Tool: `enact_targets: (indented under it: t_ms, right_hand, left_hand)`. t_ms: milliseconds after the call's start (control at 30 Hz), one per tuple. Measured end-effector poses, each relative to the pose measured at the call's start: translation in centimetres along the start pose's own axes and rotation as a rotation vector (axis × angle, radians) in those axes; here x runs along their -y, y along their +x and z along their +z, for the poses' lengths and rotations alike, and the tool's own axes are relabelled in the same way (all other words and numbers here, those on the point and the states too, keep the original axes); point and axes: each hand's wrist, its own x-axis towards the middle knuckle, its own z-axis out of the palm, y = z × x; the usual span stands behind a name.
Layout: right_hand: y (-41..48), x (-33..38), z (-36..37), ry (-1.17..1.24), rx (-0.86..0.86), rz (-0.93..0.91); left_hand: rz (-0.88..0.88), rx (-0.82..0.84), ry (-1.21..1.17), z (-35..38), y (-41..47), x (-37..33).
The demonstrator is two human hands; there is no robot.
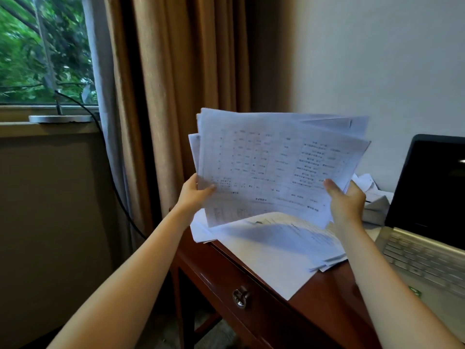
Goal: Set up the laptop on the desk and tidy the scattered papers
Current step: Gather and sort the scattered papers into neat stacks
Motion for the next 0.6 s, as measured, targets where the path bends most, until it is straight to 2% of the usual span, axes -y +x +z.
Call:
enact_targets:
  t_ms: [367, 467, 600]
  right_hand:
    - [0.2, -0.2, -0.1, 0.037, 0.132, 0.063]
    - [0.2, -0.5, -0.3, 0.031, 0.160, 0.093]
    - [0.0, -1.6, -0.7, -0.063, 0.245, 0.195]
  left_hand:
    - [0.093, -0.067, 0.062, 1.2, -0.2, -0.1]
    - [0.039, -0.100, -0.010, 1.2, 0.0, 0.4]
    - [-0.026, -0.097, 0.059, 1.3, 0.2, 1.6]
